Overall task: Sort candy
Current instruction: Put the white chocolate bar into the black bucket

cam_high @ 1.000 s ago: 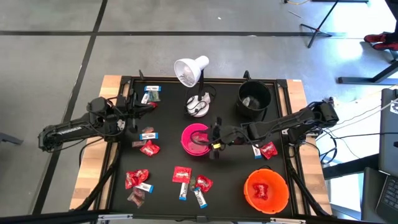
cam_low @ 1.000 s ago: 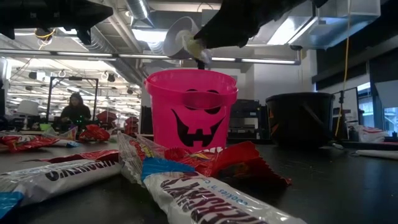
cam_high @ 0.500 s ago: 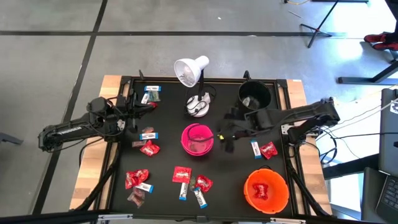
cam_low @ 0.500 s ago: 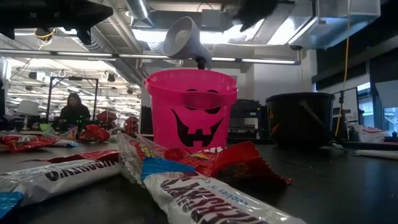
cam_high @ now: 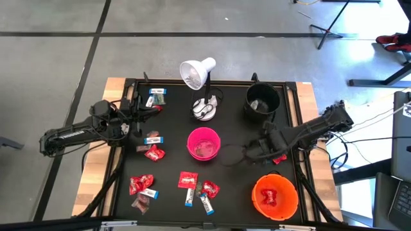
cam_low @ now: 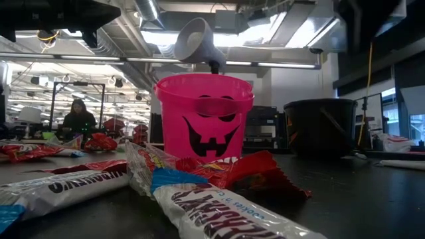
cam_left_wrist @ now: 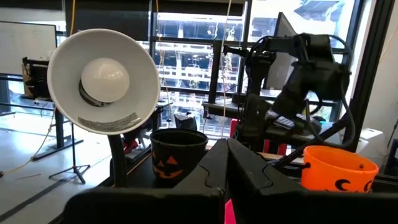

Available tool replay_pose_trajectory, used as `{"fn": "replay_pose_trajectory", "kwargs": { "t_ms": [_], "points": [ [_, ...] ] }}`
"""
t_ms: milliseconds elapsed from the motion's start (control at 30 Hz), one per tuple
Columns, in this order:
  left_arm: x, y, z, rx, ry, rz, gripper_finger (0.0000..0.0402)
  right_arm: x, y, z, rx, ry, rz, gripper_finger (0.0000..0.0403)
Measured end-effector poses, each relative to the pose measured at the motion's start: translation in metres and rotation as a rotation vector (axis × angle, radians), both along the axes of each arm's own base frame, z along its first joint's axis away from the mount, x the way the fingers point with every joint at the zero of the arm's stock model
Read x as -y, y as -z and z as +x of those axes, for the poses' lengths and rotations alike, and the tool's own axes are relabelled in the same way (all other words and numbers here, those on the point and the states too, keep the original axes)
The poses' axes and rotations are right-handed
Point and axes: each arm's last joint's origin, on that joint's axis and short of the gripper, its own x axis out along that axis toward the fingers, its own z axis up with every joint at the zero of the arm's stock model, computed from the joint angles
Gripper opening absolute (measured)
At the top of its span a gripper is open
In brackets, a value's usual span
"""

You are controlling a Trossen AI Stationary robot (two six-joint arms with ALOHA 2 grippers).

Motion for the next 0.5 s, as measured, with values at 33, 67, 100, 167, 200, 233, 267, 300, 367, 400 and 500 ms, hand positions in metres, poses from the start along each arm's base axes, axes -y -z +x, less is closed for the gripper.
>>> {"fn": "replay_pose_trajectory", "kwargs": {
  "t_ms": [33,67,100,167,200,233,267,300,367,400,500],
  "points": [
    [0.0,0.0,0.0,0.0,0.0,0.0,0.0001,0.001,0.003,-0.004,-0.005,0.02,0.013,0.0263],
    [0.0,0.0,0.0,0.0,0.0,0.0,0.0001,0.003,0.006,-0.008,-0.006,0.043,0.026,0.0263],
    [0.0,0.0,0.0,0.0,0.001,0.0,0.0001,0.005,0.009,-0.013,-0.001,0.069,0.04,0.0263],
    [0.0,0.0,0.0,0.0,0.001,0.0,0.0001,0.011,0.013,-0.026,0.026,0.113,0.064,0.0263],
    [0.0,0.0,0.0,0.0,0.001,0.0,0.0001,0.014,0.016,-0.032,0.044,0.139,0.077,0.0263],
    [0.0,0.0,0.0,0.0,0.0,0.0,0.0001,0.018,0.019,-0.04,0.063,0.175,0.094,0.0263],
    [0.0,0.0,0.0,0.0,0.0,0.0,0.0002,0.021,0.022,-0.048,0.086,0.209,0.108,0.0263],
    [0.0,0.0,0.0,0.0,0.001,0.0,0.0001,0.024,0.026,-0.057,0.118,0.247,0.126,0.0263],
    [0.0,0.0,0.0,0.0,0.0,0.0,0.0002,0.03,0.036,-0.072,0.17,0.325,0.152,0.0263],
    [0.0,0.0,0.0,0.0,0.001,0.0,0.0001,0.033,0.042,-0.079,0.192,0.365,0.164,0.0263],
    [0.0,0.0,0.0,-0.001,0.0,0.0,0.0001,0.039,0.066,-0.094,0.229,0.476,0.188,0.0263]
  ]
}}
